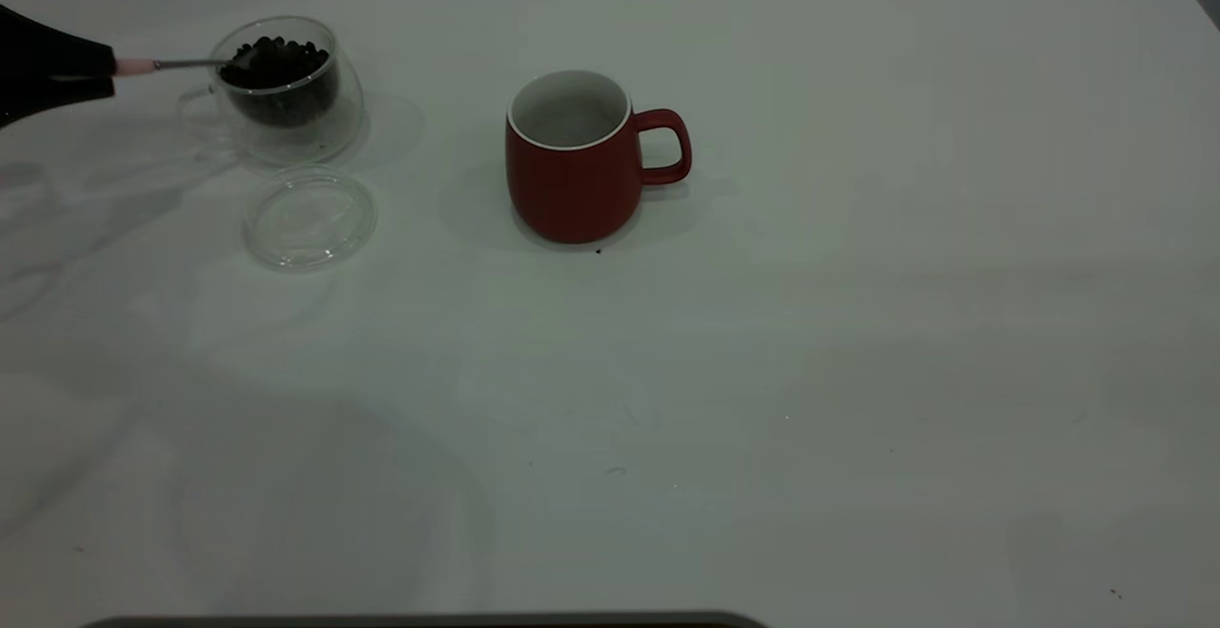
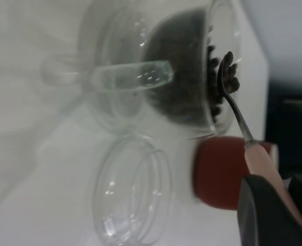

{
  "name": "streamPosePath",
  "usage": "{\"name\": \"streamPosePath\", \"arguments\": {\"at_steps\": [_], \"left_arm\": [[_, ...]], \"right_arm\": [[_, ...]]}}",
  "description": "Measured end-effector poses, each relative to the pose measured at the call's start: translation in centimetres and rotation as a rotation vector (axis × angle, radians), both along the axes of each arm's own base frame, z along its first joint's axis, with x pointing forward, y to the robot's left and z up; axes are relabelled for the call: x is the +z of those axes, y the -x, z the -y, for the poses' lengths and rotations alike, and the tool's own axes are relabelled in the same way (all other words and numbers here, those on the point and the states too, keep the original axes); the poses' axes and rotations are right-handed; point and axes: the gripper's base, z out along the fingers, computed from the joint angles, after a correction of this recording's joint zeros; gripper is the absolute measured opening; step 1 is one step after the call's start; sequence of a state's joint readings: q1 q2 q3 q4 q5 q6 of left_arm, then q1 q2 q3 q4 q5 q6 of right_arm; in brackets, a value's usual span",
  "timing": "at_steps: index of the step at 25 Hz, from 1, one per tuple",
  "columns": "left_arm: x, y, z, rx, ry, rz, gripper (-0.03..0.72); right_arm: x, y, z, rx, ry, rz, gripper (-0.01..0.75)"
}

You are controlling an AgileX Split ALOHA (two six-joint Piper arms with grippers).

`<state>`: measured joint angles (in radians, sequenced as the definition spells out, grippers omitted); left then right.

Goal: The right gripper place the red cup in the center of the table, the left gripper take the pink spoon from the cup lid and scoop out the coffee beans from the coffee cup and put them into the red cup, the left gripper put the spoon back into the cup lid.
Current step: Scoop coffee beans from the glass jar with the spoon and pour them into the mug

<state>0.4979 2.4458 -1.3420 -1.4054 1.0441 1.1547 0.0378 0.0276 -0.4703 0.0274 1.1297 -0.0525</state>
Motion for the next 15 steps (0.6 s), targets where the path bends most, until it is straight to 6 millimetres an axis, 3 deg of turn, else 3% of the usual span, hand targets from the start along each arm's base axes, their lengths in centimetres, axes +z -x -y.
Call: {"name": "streamPosePath", "arguments": {"at_steps": [9, 15], "left_arm": [[-1.7, 0.4, -0.1, 0.035, 0.111, 0.001, 0.119], [-1.8, 0.4, -0.1, 0.024, 0.112, 0.028, 0.119]], "right_arm": [[0.0, 0.0, 0.0, 0.000, 0.000, 0.000, 0.591], [0.0, 0.0, 0.0, 0.000, 0.000, 0.000, 0.591]]}}
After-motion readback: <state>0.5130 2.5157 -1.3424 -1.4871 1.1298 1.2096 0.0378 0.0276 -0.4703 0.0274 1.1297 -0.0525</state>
